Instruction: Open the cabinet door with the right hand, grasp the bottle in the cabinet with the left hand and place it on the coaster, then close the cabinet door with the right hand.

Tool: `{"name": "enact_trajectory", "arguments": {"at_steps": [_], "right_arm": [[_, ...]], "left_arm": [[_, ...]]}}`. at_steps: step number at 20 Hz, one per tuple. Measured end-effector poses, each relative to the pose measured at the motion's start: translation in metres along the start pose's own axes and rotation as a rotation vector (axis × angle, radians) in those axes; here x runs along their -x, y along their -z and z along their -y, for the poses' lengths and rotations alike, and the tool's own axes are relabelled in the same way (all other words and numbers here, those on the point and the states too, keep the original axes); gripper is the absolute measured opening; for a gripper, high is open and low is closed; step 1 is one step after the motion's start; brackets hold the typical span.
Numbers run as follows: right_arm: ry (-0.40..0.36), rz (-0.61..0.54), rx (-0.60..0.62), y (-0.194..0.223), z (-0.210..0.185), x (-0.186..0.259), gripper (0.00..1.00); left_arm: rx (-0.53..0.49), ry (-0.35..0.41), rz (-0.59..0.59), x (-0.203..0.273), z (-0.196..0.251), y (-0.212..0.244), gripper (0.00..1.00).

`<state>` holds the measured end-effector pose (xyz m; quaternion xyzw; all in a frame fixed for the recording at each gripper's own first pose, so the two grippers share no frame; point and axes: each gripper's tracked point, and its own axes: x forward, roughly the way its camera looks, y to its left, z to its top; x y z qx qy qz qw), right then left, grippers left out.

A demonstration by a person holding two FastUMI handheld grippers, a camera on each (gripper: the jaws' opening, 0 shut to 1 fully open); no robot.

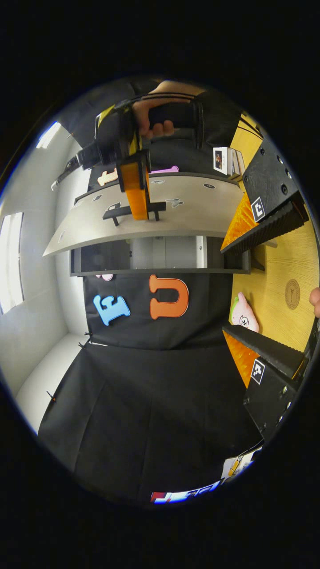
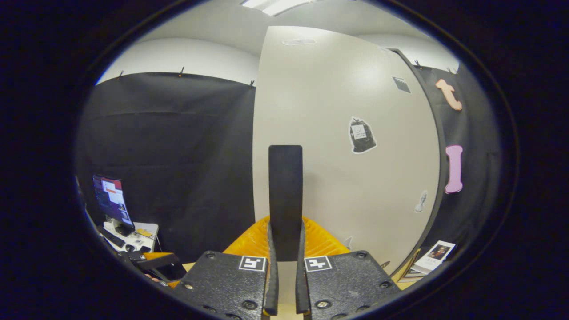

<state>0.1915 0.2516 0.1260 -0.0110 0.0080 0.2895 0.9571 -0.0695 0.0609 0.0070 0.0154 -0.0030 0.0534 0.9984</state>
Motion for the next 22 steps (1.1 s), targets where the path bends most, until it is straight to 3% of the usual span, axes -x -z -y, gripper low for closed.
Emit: {"name": "enact_trajectory", "arguments": {"at_steps": [5, 14, 22], "right_arm": [[0.051, 0.017, -0.01, 0.001, 0.013, 0.025, 0.18], [0.28, 0.031, -0.022, 0.003, 0.041, 0.047, 0.13], [0.396, 0.026, 0.005, 0.007, 0.048, 0.051, 0.06]], "left_arm": [[-0.011, 0.049, -0.004, -0.004, 0.023, 0.002, 0.96], [-0.013, 0.158, -0.006, -0.005, 0.074, 0.004, 0.96], [0.0, 0.182, 0.001, 0.003, 0.089, 0.0, 0.95]]}}
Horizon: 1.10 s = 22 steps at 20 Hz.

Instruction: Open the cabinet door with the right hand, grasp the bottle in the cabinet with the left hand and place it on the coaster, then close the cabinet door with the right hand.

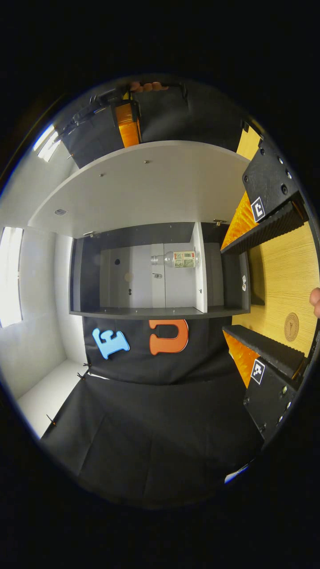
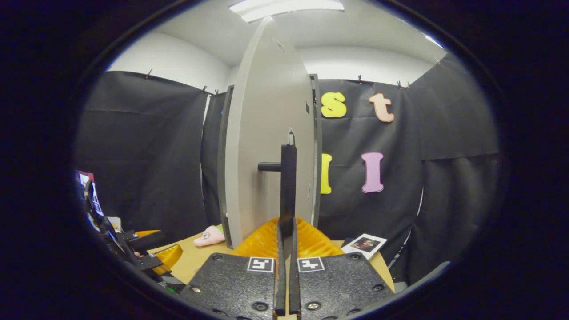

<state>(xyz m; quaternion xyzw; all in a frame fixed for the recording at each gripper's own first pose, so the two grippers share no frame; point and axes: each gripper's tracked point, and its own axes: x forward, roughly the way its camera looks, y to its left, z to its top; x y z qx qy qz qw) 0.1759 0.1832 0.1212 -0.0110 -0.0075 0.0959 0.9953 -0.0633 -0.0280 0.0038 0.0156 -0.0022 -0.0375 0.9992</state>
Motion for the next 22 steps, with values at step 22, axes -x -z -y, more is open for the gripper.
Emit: {"name": "enact_trajectory", "arguments": {"at_steps": [22], "right_arm": [[0.134, 0.038, -0.035, 0.001, 0.012, 0.001, 0.04]], "left_arm": [[0.011, 0.009, -0.004, -0.008, 0.012, 0.002, 0.96]]}}
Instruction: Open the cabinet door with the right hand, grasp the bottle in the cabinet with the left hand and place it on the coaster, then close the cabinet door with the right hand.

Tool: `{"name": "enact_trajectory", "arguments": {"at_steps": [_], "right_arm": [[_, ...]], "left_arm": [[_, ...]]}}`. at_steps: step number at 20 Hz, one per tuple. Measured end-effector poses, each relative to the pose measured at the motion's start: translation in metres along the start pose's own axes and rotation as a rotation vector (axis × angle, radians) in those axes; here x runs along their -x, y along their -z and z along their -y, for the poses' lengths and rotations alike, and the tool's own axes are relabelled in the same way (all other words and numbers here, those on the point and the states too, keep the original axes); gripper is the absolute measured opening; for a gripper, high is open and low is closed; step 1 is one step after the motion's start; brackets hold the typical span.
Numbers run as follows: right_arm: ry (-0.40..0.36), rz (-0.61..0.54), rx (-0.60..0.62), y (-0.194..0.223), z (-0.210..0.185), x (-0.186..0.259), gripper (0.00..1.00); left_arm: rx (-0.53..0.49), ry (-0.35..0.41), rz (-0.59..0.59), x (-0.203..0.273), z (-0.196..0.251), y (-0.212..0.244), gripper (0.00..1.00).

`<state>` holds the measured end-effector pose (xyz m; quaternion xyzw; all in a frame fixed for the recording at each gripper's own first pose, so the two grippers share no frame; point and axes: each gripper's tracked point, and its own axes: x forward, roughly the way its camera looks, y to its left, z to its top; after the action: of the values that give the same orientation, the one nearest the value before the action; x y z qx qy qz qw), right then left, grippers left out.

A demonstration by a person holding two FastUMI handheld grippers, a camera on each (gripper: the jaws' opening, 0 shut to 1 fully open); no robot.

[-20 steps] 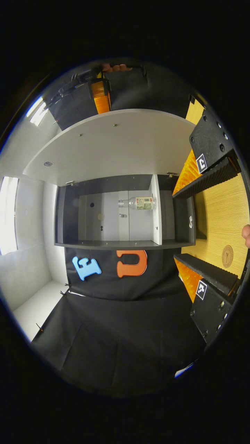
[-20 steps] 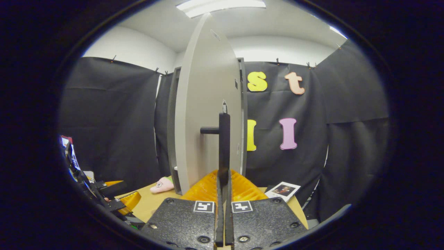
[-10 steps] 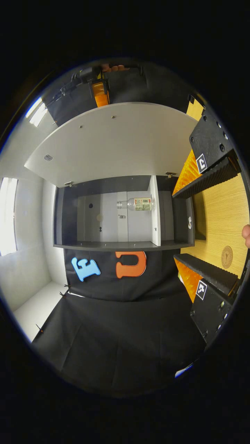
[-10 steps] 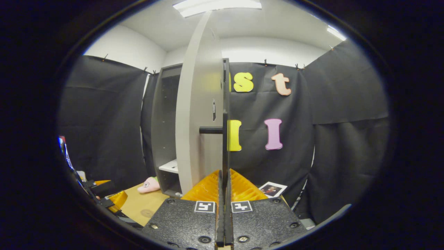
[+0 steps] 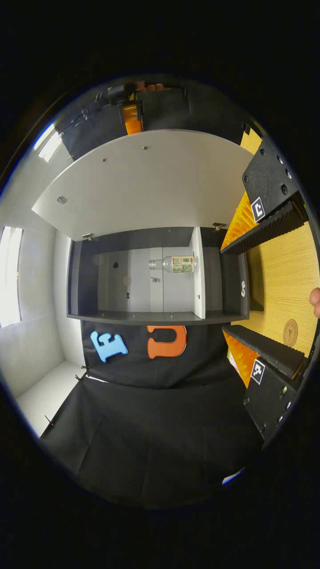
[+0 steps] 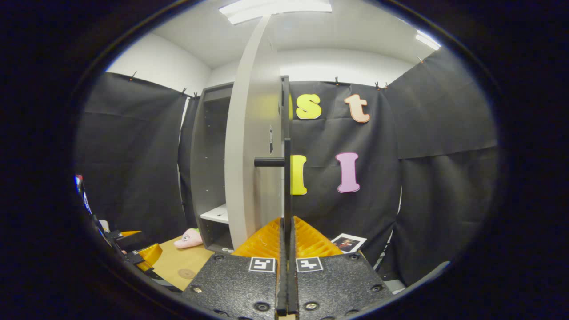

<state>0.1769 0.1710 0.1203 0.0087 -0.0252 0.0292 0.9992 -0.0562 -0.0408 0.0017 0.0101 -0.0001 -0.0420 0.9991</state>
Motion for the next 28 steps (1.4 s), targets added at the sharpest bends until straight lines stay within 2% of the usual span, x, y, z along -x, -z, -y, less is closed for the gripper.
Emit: {"name": "enact_trajectory", "arguments": {"at_steps": [2, 6, 8, 9, 10, 11, 12, 13, 14, 16, 23, 26, 28], "right_arm": [[-0.02, 0.007, -0.033, 0.006, 0.001, 0.009, 0.04], [0.054, -0.01, 0.003, 0.027, 0.027, 0.022, 0.04], [0.027, -0.005, -0.029, 0.036, 0.023, 0.022, 0.05], [0.023, -0.002, -0.041, 0.039, 0.025, 0.024, 0.12], [0.039, -0.005, -0.038, 0.044, 0.031, 0.024, 0.41], [0.049, -0.006, -0.031, 0.047, 0.036, 0.026, 0.53], [0.057, -0.007, -0.025, 0.05, 0.038, 0.025, 0.64], [0.059, -0.014, -0.022, 0.054, 0.04, 0.024, 0.67], [0.066, -0.021, -0.025, 0.057, 0.042, 0.022, 0.8], [0.069, -0.026, -0.034, 0.06, 0.043, 0.022, 0.95], [0.069, -0.039, -0.068, 0.066, 0.051, 0.019, 0.96], [0.092, -0.043, -0.079, 0.069, 0.058, 0.022, 0.96], [0.11, -0.052, -0.096, 0.074, 0.063, 0.025, 0.96]], "left_arm": [[-0.003, -0.004, 0.006, -0.004, 0.001, -0.004, 0.95], [-0.013, 0.016, 0.027, -0.021, 0.007, -0.018, 0.95], [-0.013, 0.026, 0.037, -0.03, 0.01, -0.025, 0.96], [-0.015, 0.028, 0.041, -0.035, 0.011, -0.028, 0.95], [-0.014, 0.032, 0.044, -0.04, 0.013, -0.03, 0.95], [-0.011, 0.04, 0.046, -0.045, 0.016, -0.033, 0.95], [-0.007, 0.047, 0.047, -0.05, 0.02, -0.035, 0.95], [-0.005, 0.054, 0.049, -0.055, 0.023, -0.038, 0.95], [-0.005, 0.06, 0.053, -0.06, 0.026, -0.041, 0.95], [0.0, 0.079, 0.063, -0.074, 0.033, -0.05, 0.95], [0.031, 0.203, 0.061, -0.149, 0.07, -0.079, 0.95], [0.038, 0.229, 0.066, -0.188, 0.081, -0.091, 0.95], [0.043, 0.212, 0.084, -0.218, 0.079, -0.1, 0.95]]}}
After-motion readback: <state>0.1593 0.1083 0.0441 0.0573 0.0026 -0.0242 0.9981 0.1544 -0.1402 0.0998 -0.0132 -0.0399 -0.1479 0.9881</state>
